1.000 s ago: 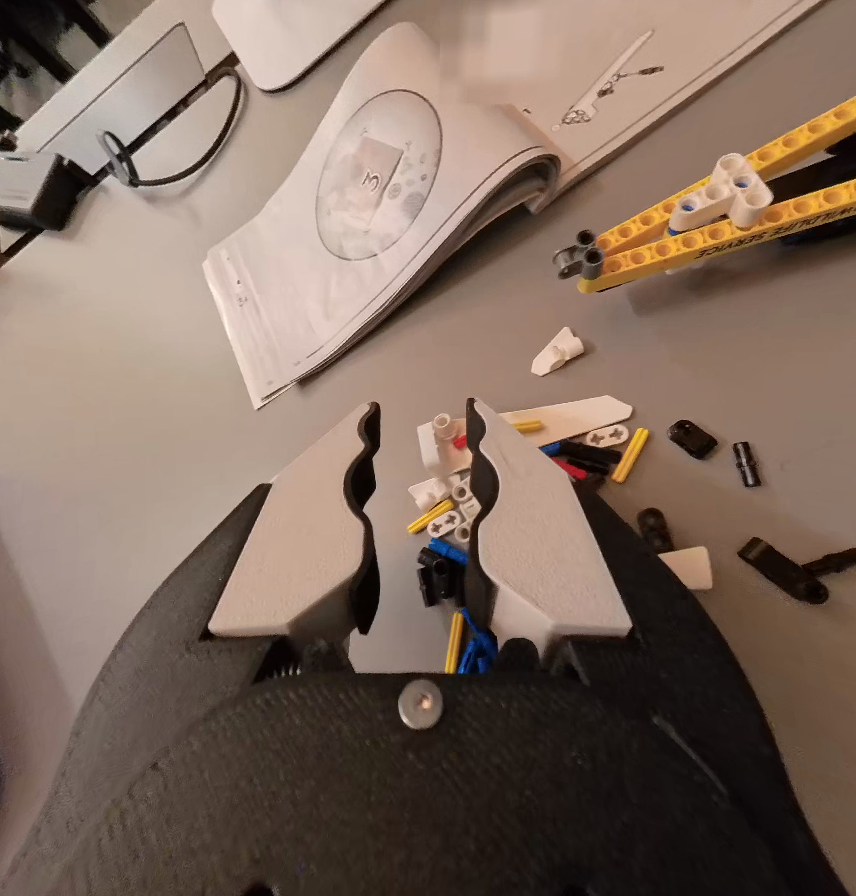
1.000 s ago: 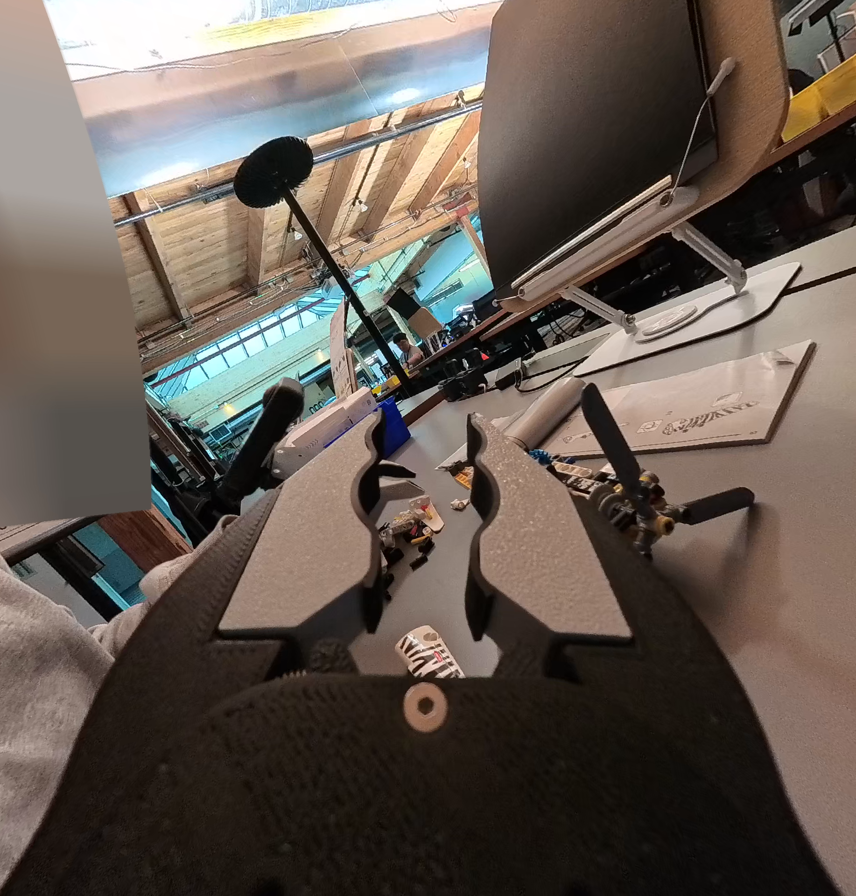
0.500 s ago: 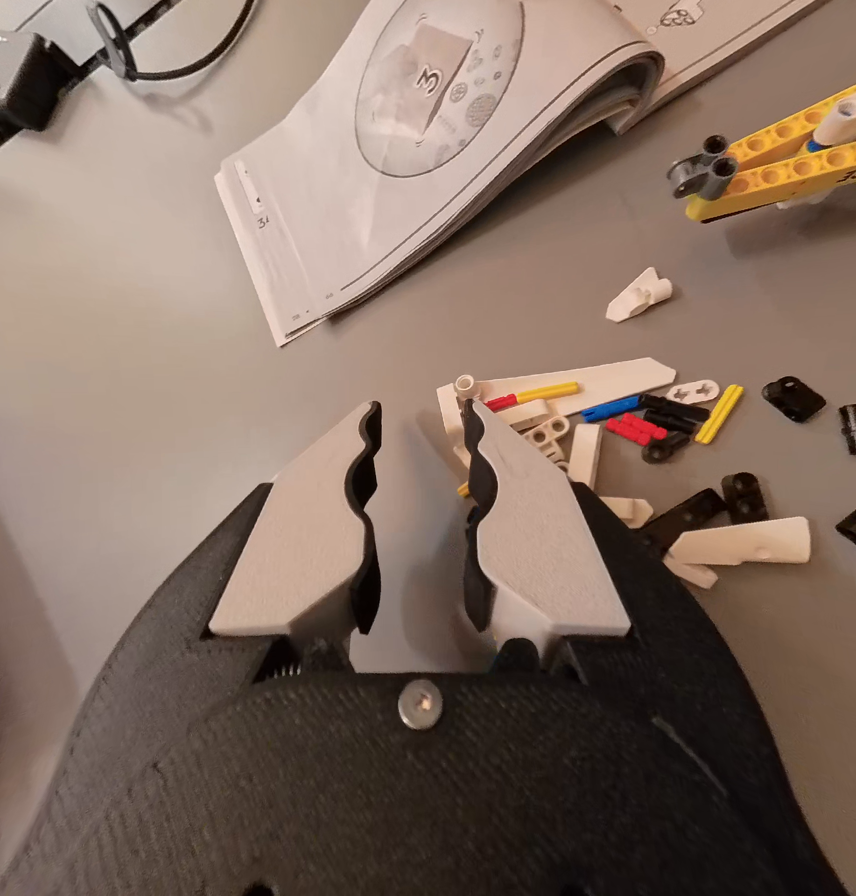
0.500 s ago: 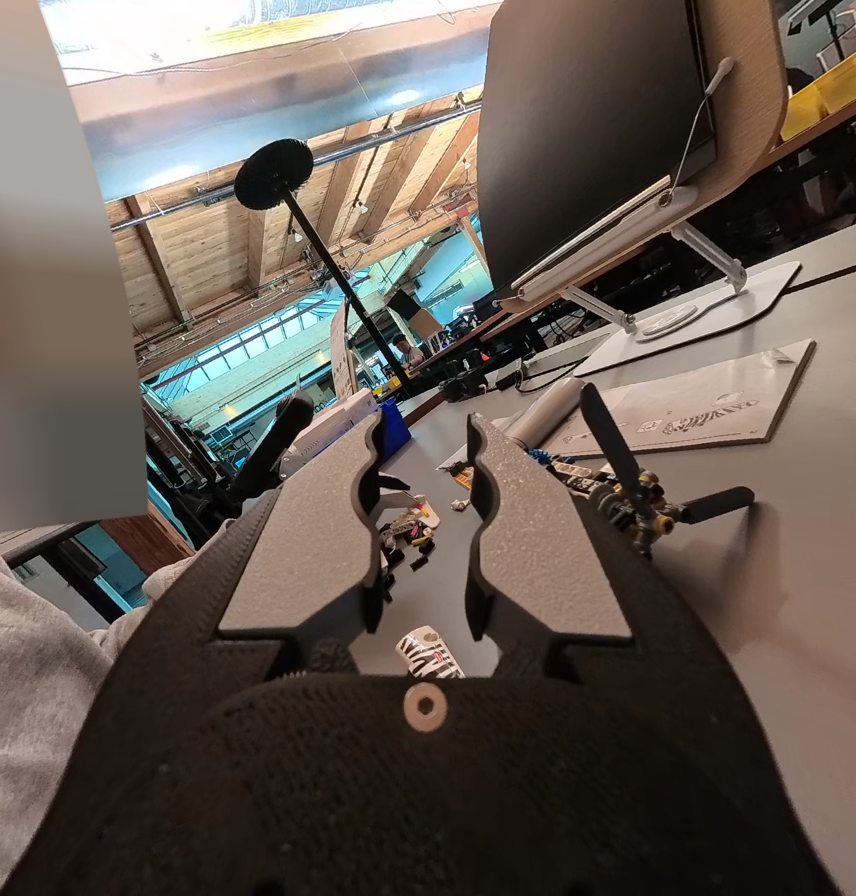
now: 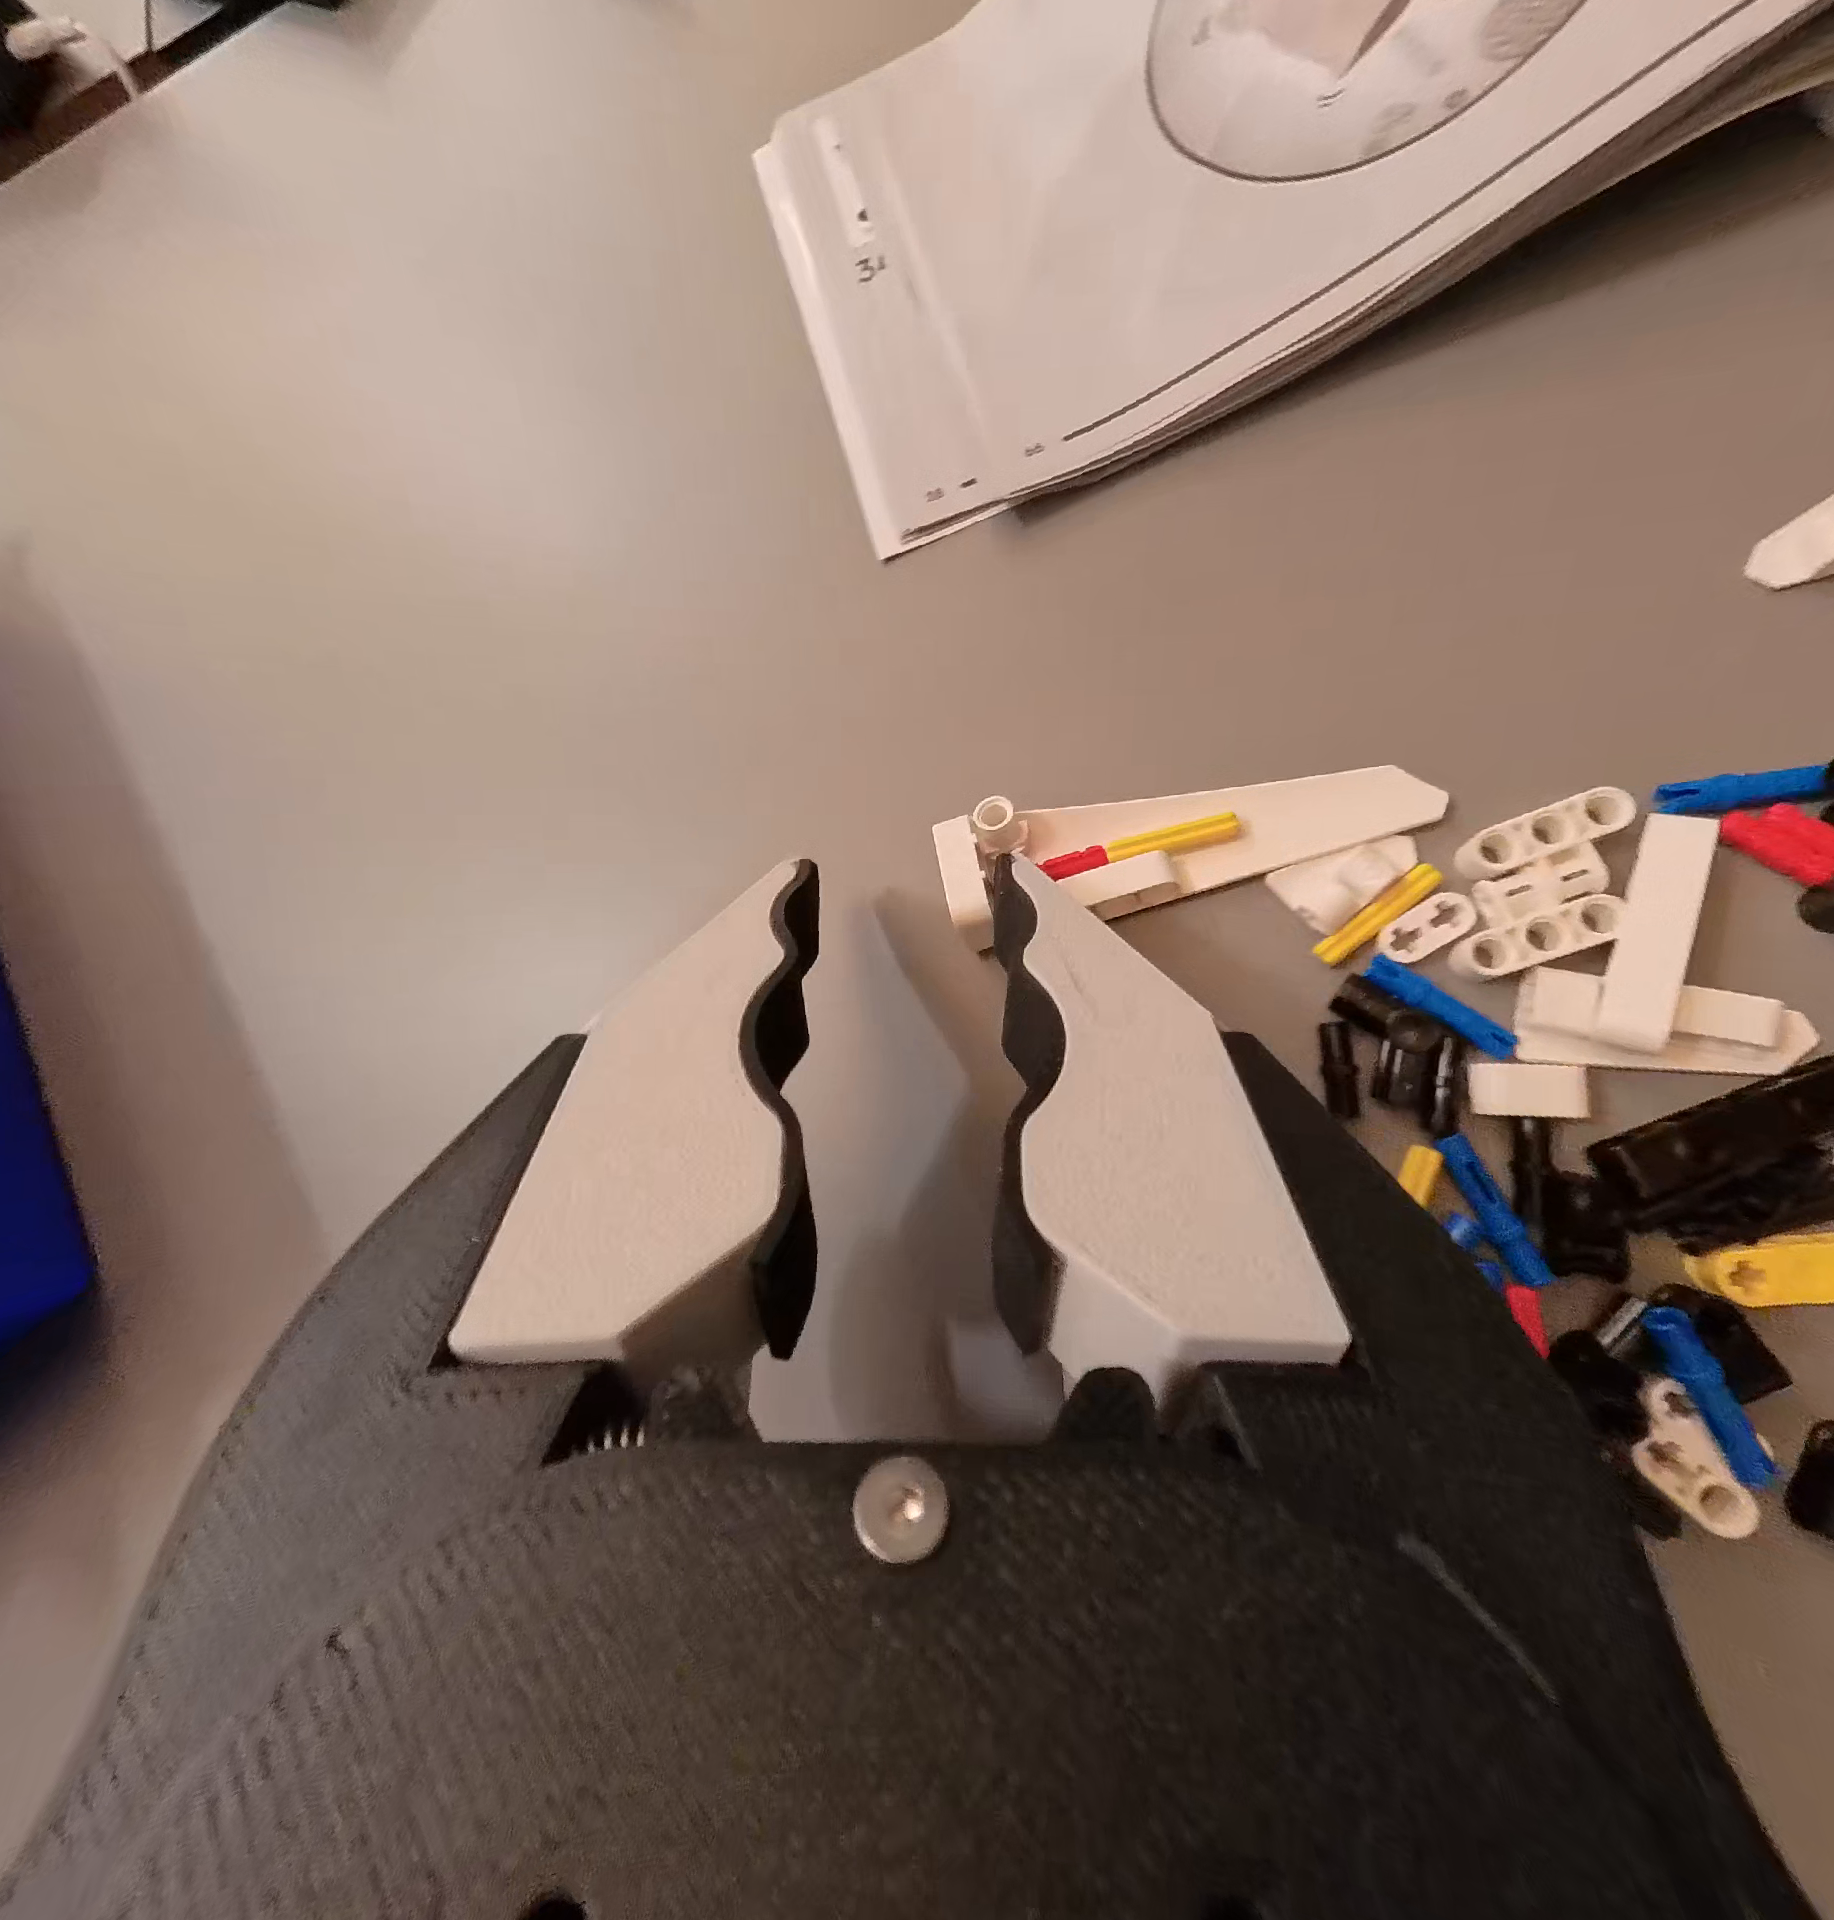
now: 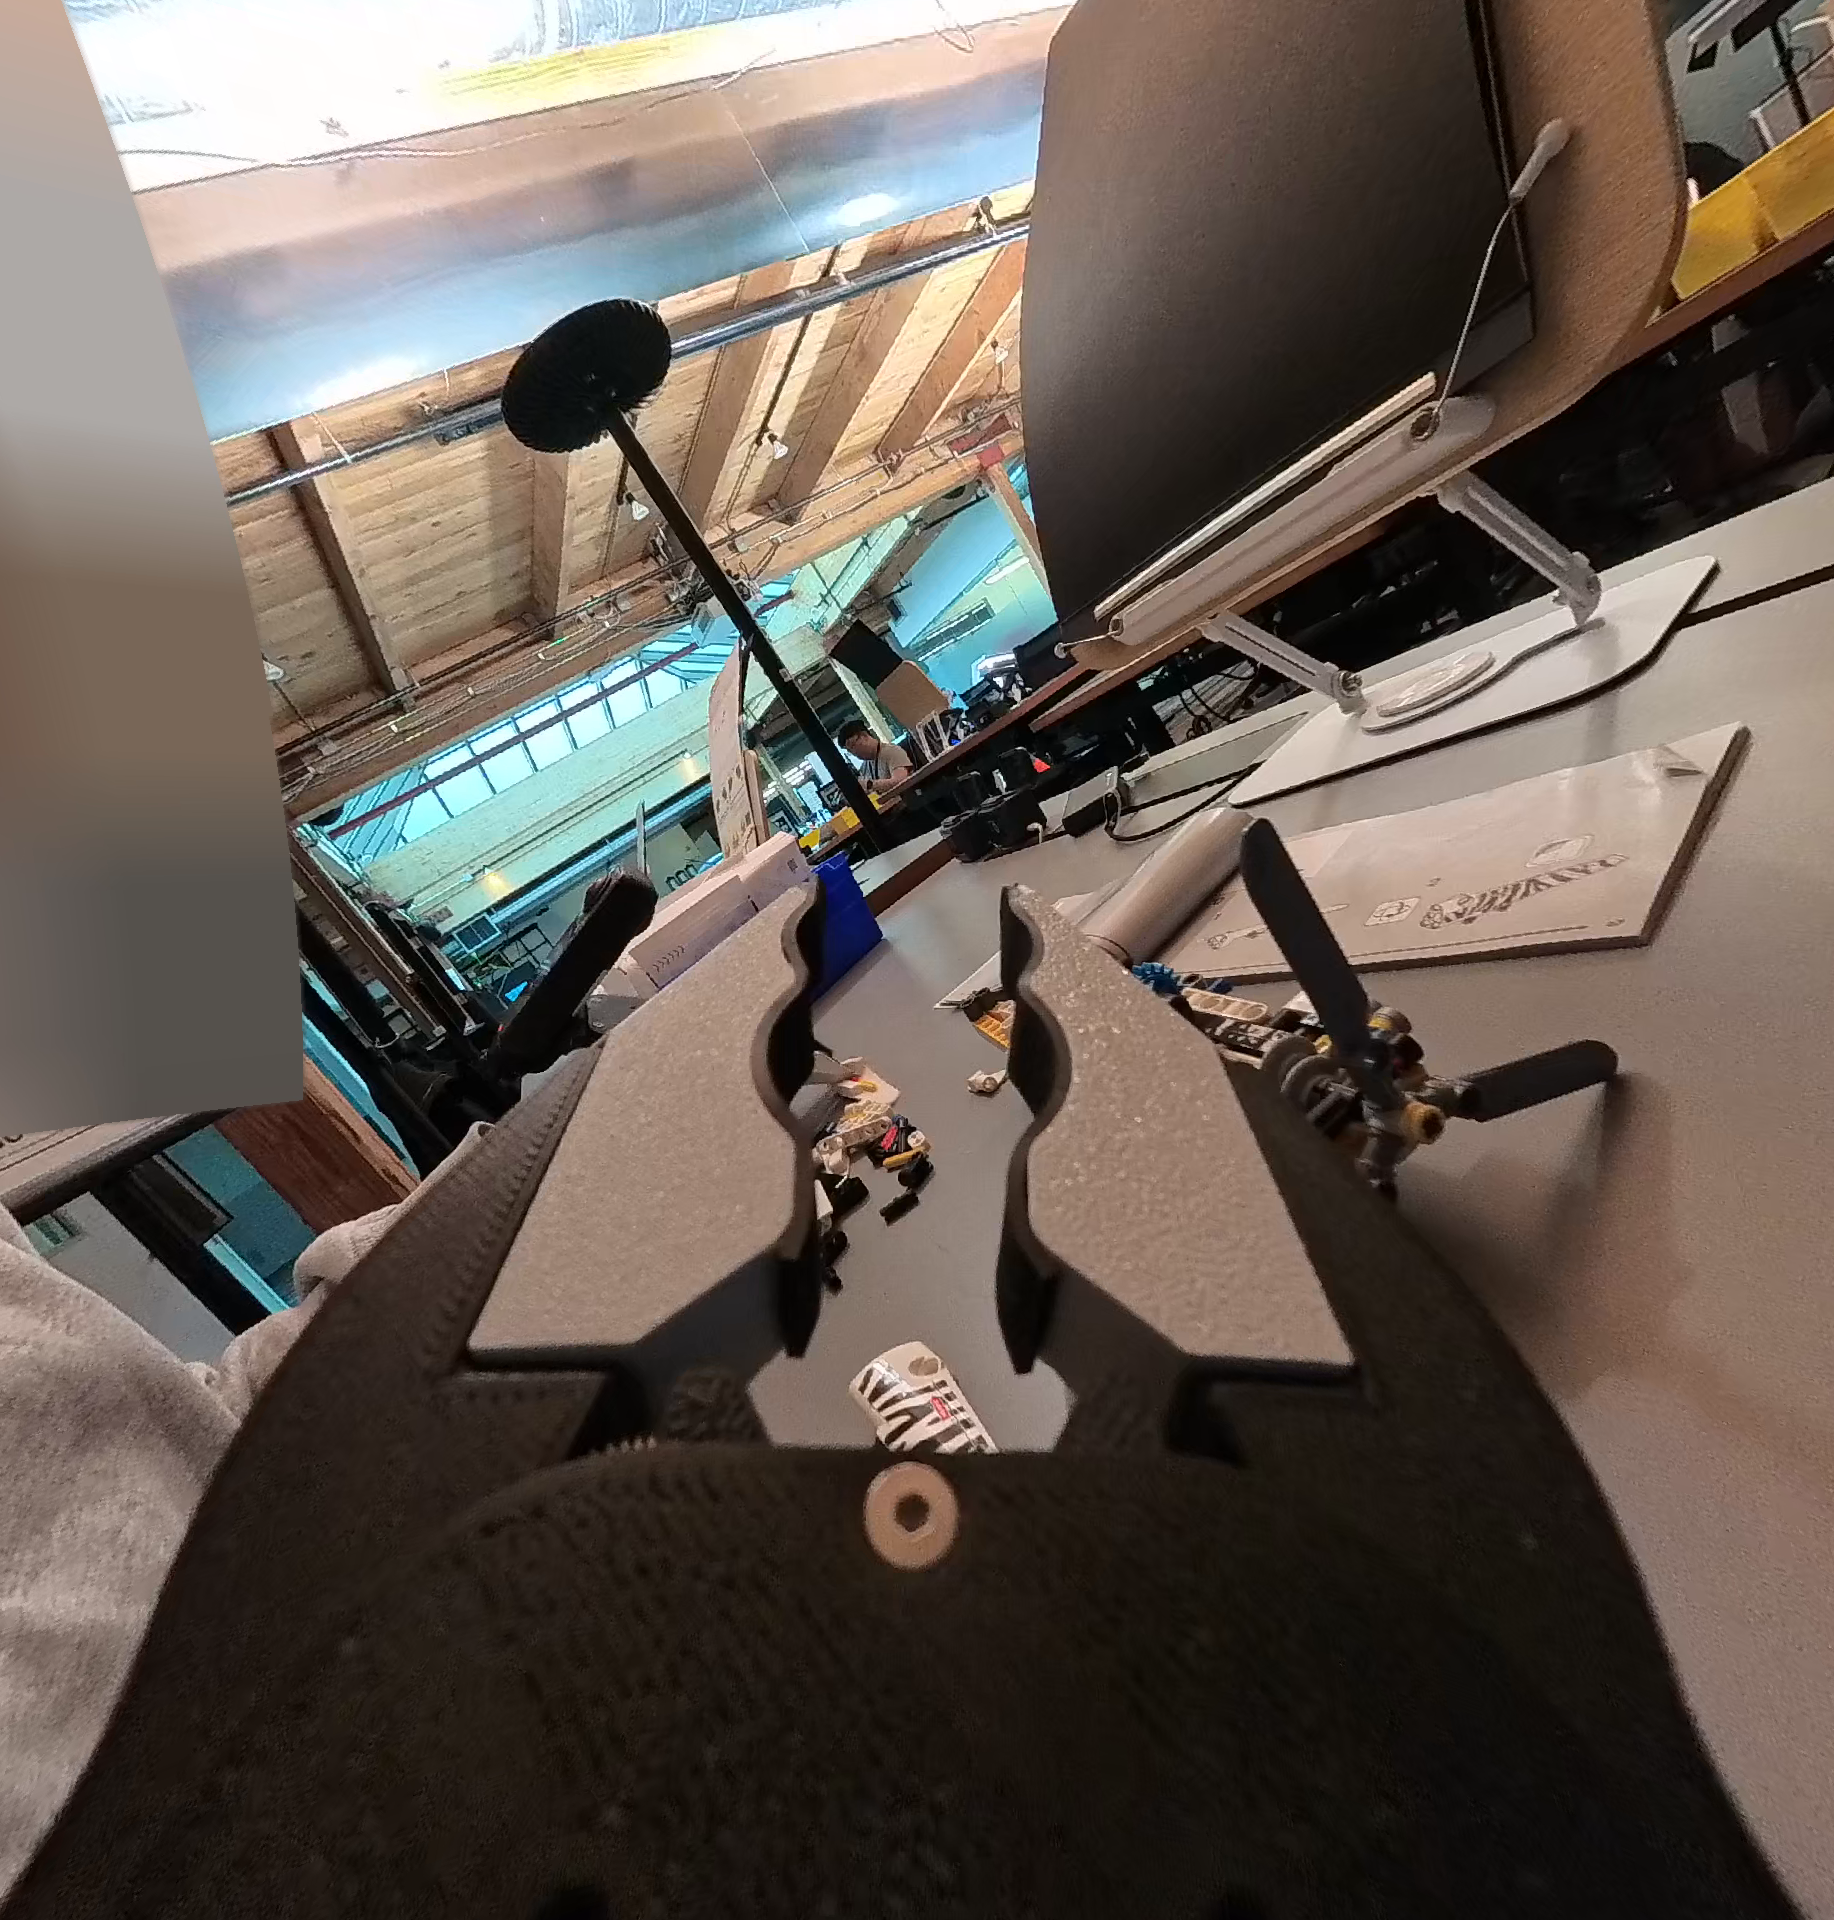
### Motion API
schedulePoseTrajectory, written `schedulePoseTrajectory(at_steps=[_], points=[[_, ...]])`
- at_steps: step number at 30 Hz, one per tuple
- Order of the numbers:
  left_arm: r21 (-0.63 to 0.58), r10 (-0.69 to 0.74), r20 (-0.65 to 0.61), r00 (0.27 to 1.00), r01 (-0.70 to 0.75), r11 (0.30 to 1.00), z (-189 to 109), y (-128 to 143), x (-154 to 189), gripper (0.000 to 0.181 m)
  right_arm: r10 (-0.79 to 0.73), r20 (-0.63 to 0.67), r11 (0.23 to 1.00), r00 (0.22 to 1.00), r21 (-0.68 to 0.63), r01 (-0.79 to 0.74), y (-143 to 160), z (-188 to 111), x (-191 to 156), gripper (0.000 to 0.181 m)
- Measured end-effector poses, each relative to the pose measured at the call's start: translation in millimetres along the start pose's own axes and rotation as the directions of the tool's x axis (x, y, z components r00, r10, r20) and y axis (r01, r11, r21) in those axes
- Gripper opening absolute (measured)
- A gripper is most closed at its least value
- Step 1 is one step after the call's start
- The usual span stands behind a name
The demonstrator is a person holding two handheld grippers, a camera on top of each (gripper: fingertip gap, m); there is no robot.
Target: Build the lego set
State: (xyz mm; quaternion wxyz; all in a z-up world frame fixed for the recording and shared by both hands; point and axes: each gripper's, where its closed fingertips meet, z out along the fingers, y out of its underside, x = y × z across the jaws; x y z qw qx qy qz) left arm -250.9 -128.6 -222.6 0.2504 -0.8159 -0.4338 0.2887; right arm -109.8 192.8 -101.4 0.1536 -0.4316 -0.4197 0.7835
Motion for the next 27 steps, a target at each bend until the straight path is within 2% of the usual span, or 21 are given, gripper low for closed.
schedulePoseTrajectory(at_steps=[4, 7, 11, 15, 19, 23, 27], points=[[0.019, -0.020, 0.002, 1.000, 0.019, 1.000, -5.6, -2.3, -2.5, 0.036, 0.000, -0.001, 1.000, 1.000, -0.001, 0.000, 0.2, 0.2, 0.2, 0.032], [0.086, -0.011, -0.020, 1.000, 0.012, 0.996, -18.5, -17.9, 12.9, 0.038, -0.001, -0.003, 1.000, 1.000, -0.001, 0.001, 0.2, 0.3, 0.2, 0.032], [0.200, 0.034, -0.130, 0.991, -0.007, 0.980, -37.4, -44.3, 67.9, 0.044, -0.001, -0.003, 1.000, 1.000, -0.002, 0.001, 0.4, 0.4, 0.2, 0.031], [0.244, 0.167, -0.176, 0.970, -0.121, 0.962, -47.9, -53.8, 127.7, 0.054, 0.001, 0.000, 1.000, 1.000, 0.001, -0.001, 0.1, 0.0, 0.1, 0.031], [0.255, 0.321, -0.088, 0.943, -0.290, 0.922, -48.6, -55.7, 163.4, 0.061, 0.005, 0.003, 1.000, 1.000, 0.003, -0.005, -0.2, -0.4, -0.1, 0.032], [0.208, 0.444, 0.088, 0.892, -0.453, 0.867, -35.8, -51.9, 171.9, 0.068, 0.017, 0.009, 1.000, 1.000, 0.007, -0.017, -0.7, -1.1, -0.2, 0.031], [0.183, 0.490, 0.161, 0.857, -0.513, 0.838, -35.0, -51.2, 172.8, 0.061, 0.032, 0.014, 0.999, 0.999, 0.017, -0.032, -2.3, -2.3, 0.3, 0.031]])
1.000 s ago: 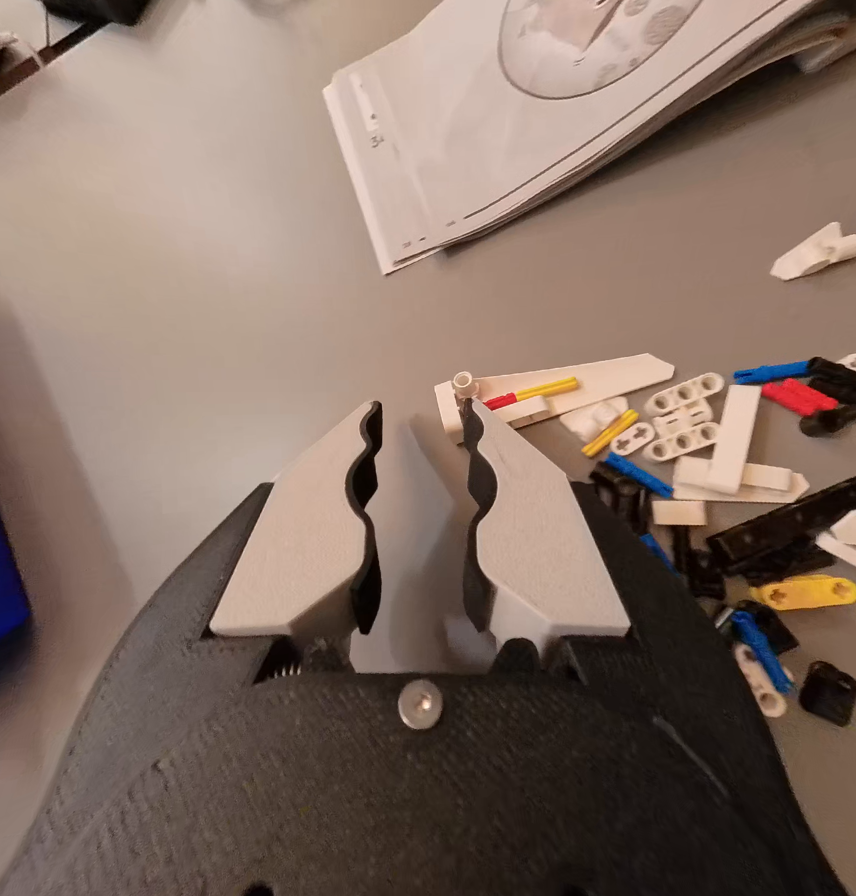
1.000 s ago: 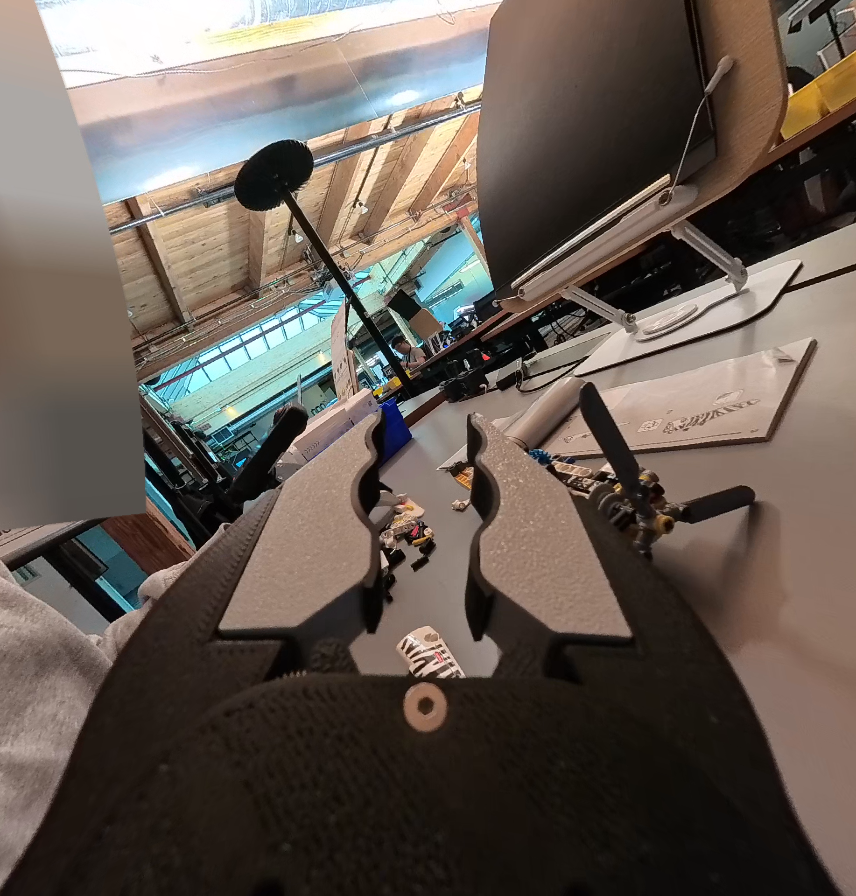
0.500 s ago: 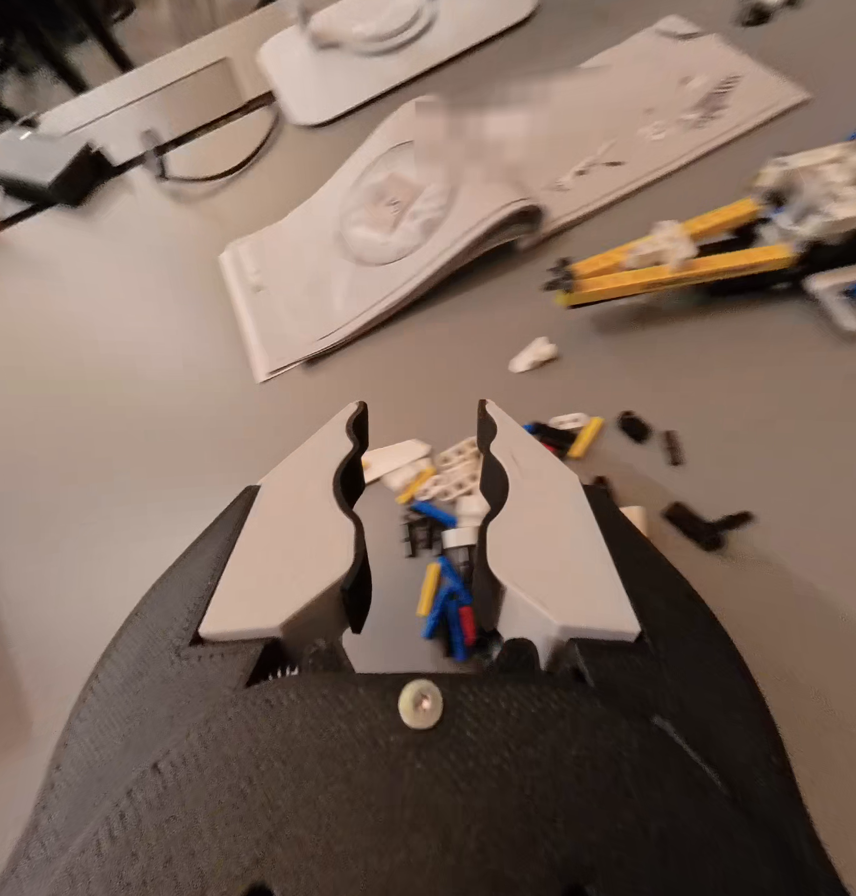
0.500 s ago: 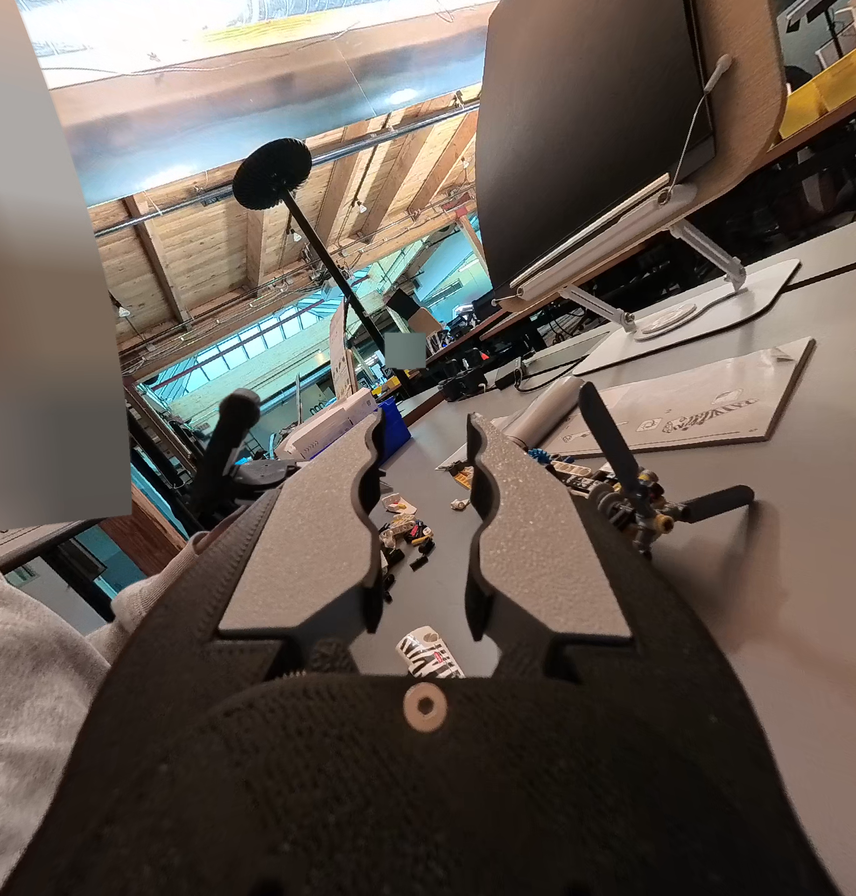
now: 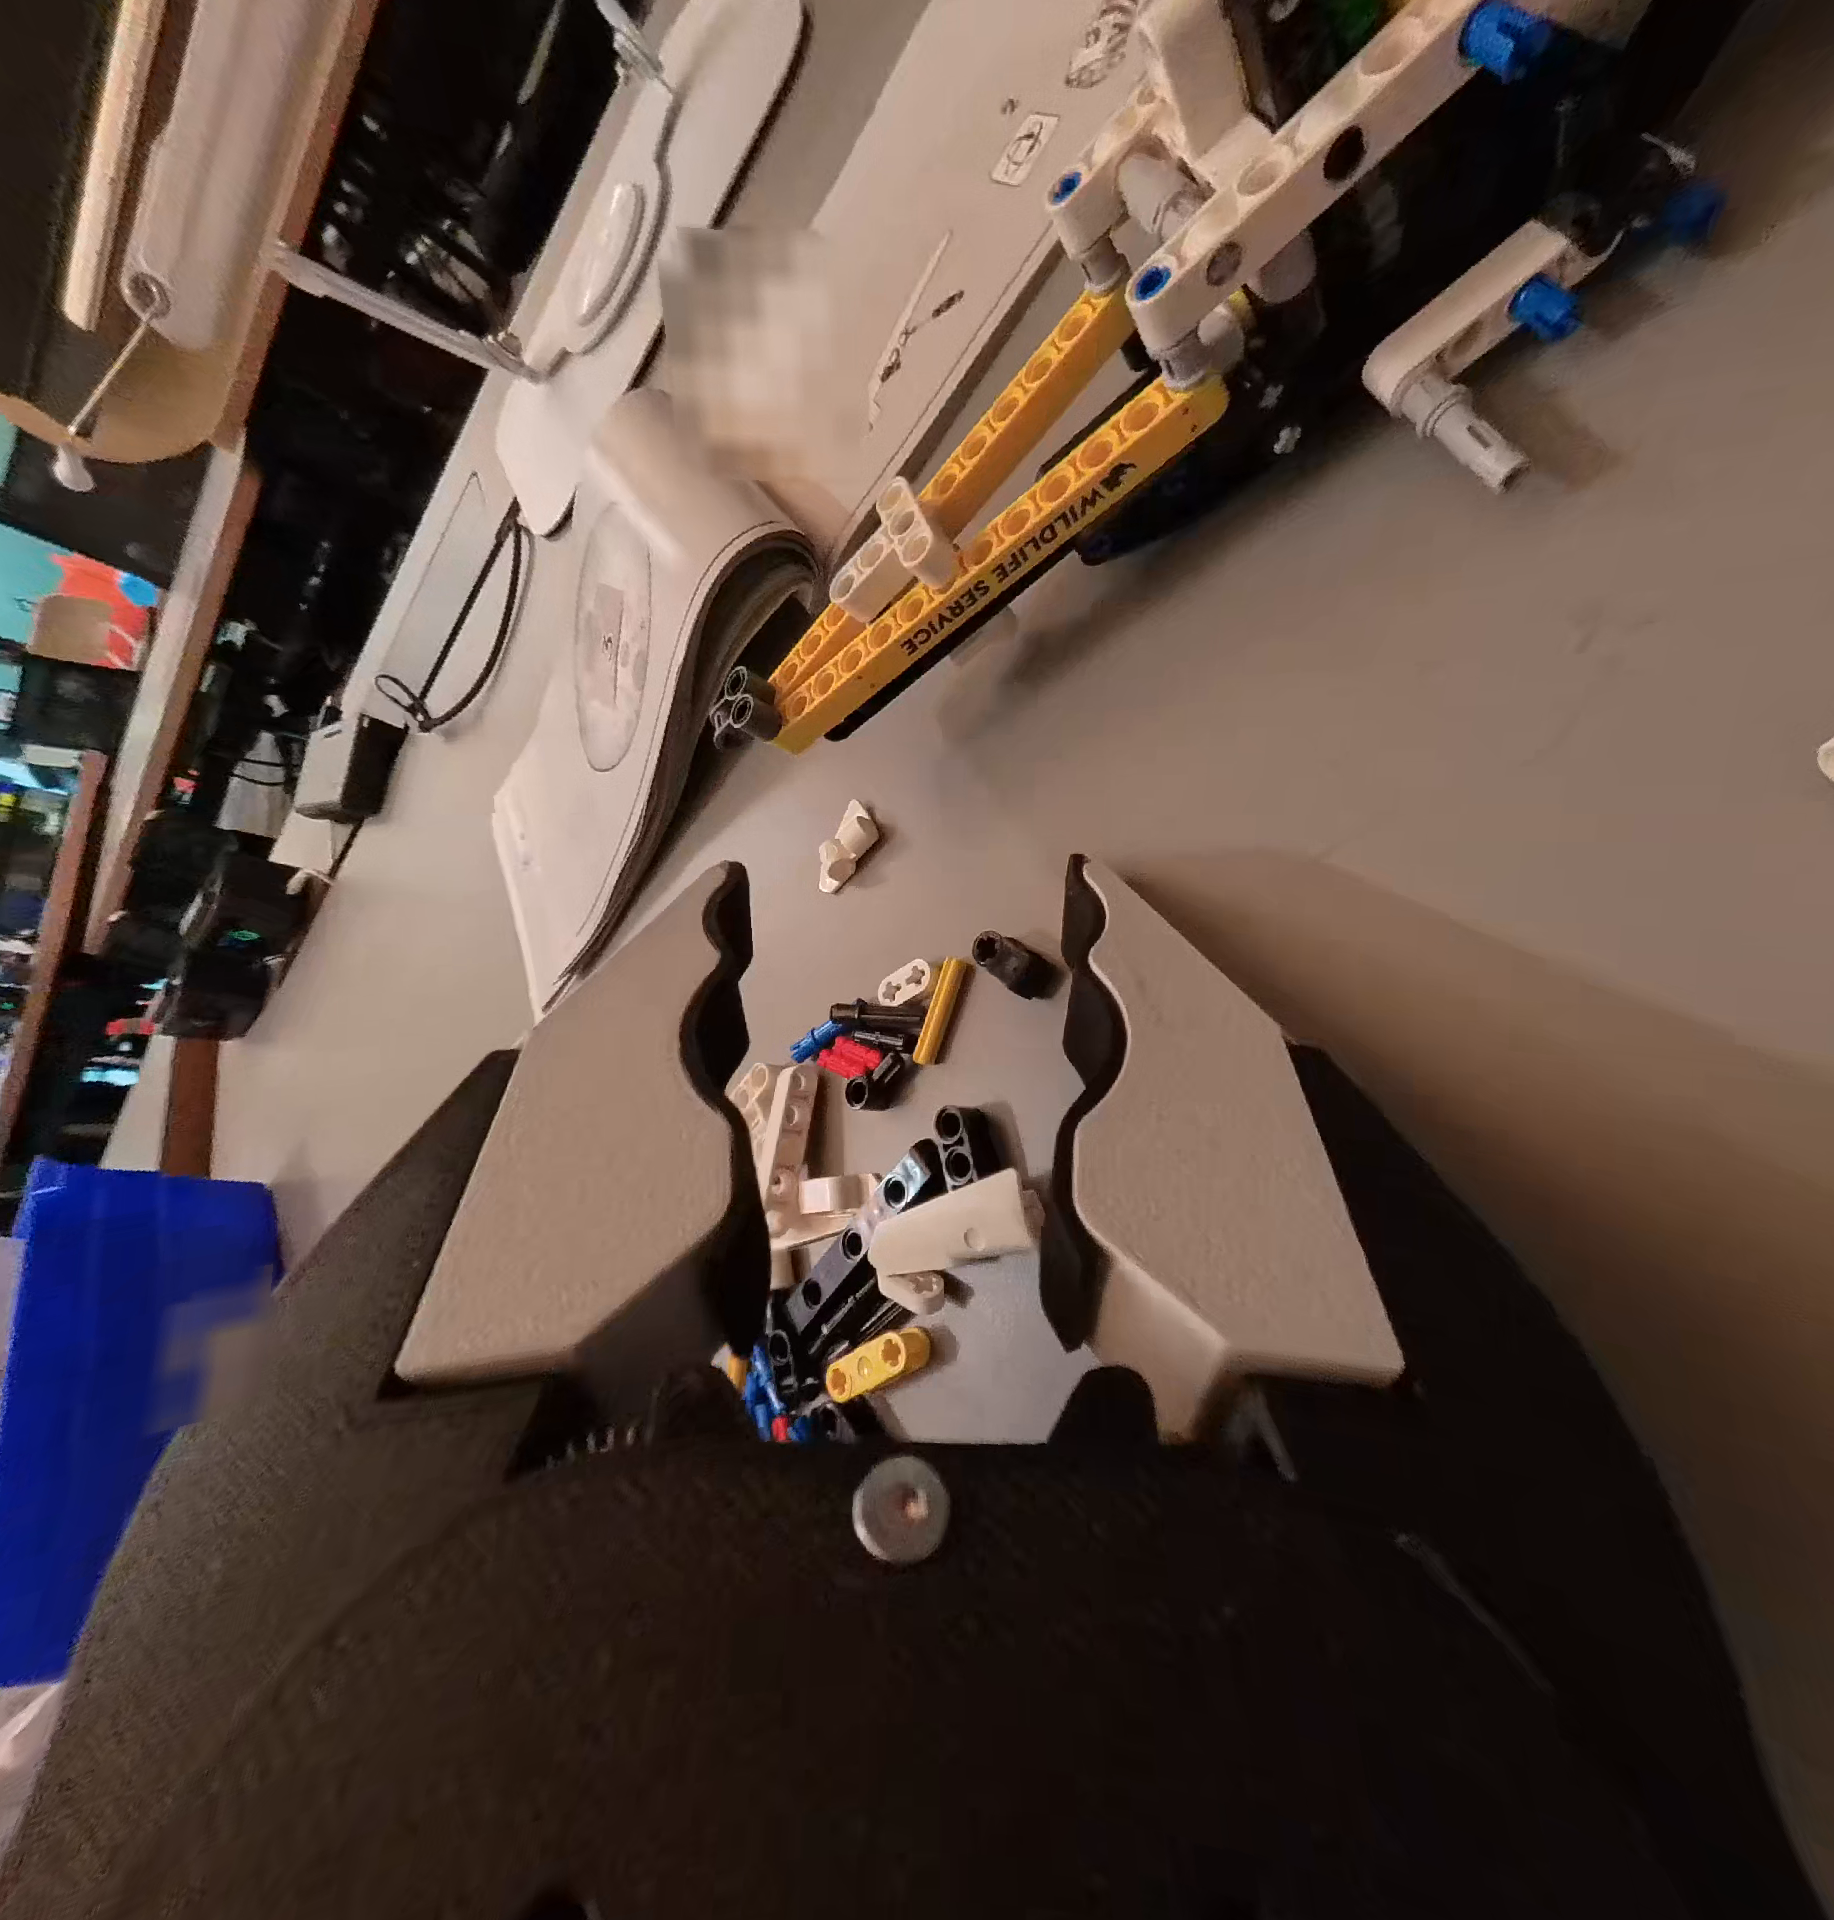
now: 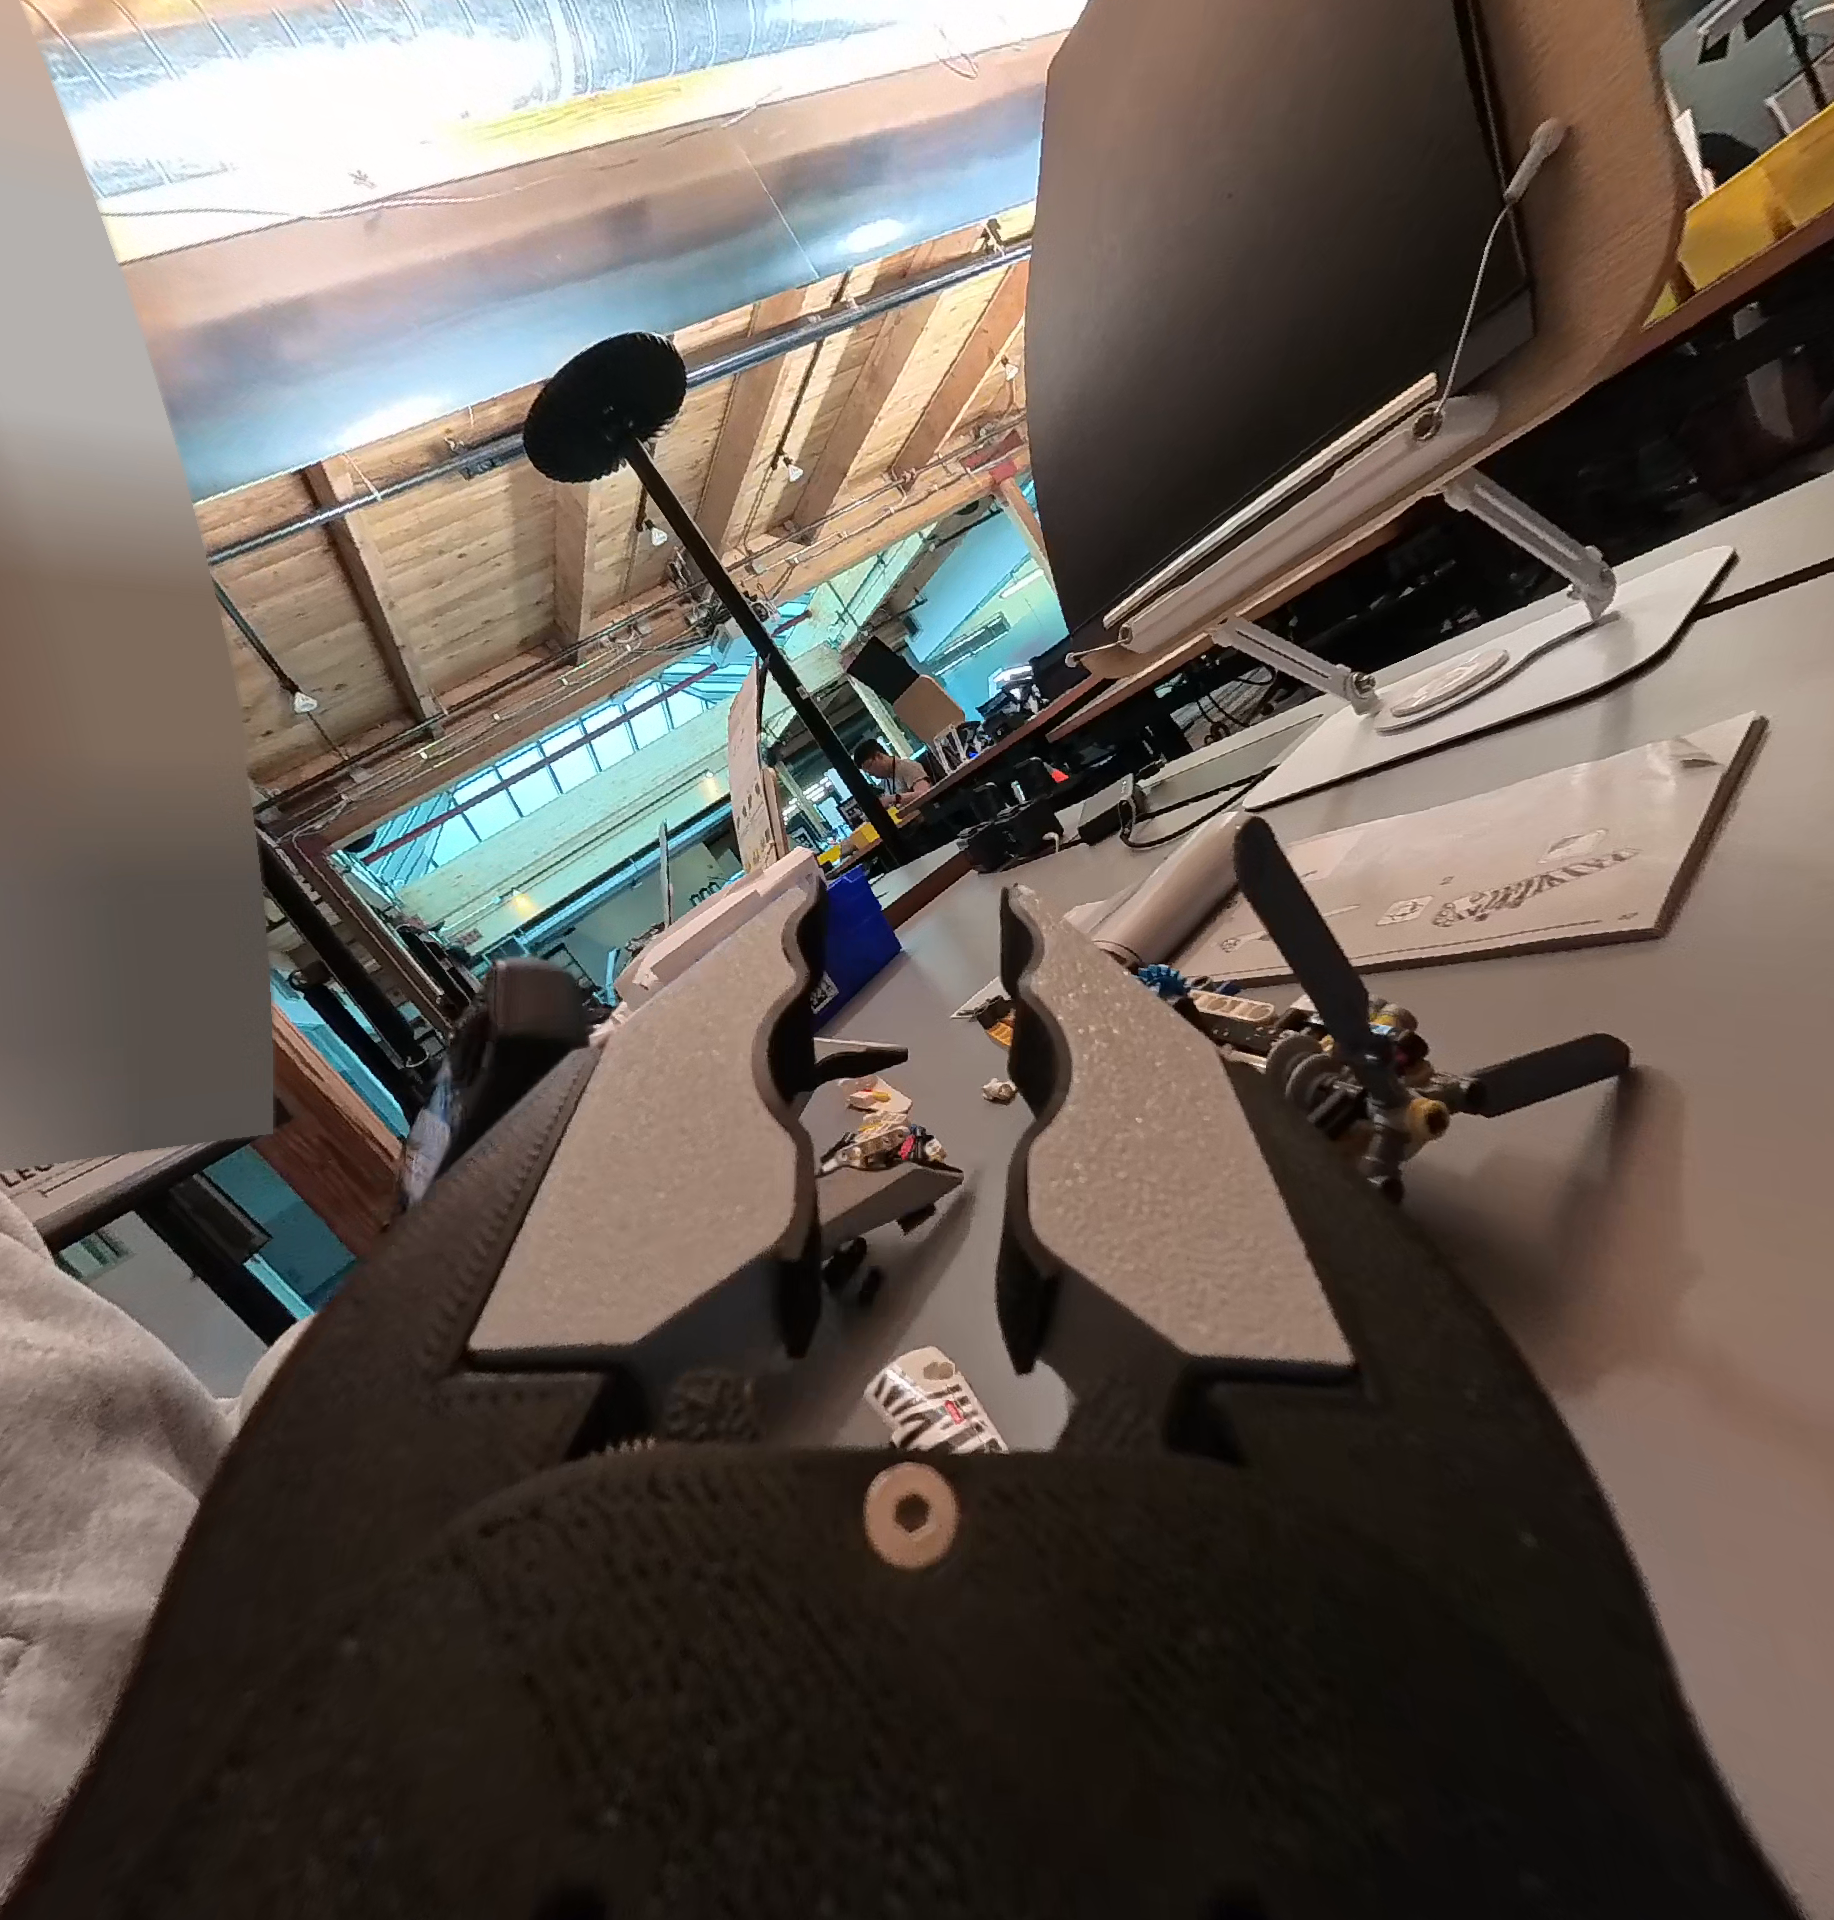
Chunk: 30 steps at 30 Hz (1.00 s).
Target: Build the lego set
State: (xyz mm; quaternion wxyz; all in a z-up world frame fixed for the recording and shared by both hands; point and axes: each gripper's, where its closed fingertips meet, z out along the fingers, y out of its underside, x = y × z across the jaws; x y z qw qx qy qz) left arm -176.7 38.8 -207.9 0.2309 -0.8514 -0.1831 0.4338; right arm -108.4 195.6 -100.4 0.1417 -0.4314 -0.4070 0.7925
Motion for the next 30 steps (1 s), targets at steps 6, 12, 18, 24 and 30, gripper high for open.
schedulePoseTrajectory(at_steps=[6, 12, 18, 24, 30], points=[[-0.027, 0.048, 0.069, 0.996, -0.046, 0.999, 2.2, 14.2, -11.7, 0.059, 0.015, 0.006, 1.000, 1.000, 0.006, -0.015, -0.9, -0.6, 0.5, 0.031], [-0.051, 0.025, 0.118, 0.993, -0.019, 0.999, 7.3, 32.1, -30.6, 0.057, 0.024, 0.009, 1.000, 1.000, 0.010, -0.024, -1.4, -0.9, 0.8, 0.031], [-0.083, -0.007, 0.146, 0.989, 0.019, 0.996, 11.2, 50.8, -51.1, 0.058, 0.024, 0.006, 1.000, 1.000, 0.009, -0.024, -1.2, -0.7, 1.3, 0.031], [-0.012, -0.059, 0.151, 0.987, 0.062, 0.998, 1.2, 39.2, -58.1, 0.057, 0.021, 0.004, 1.000, 1.000, 0.006, -0.021, -0.6, -0.3, 1.6, 0.031], [0.124, -0.162, -0.033, 0.986, 0.165, 0.978, -18.6, -1.5, -15.9, 0.056, 0.020, 0.003, 1.000, 1.000, 0.005, -0.020, -0.3, -0.1, 1.7, 0.031]])
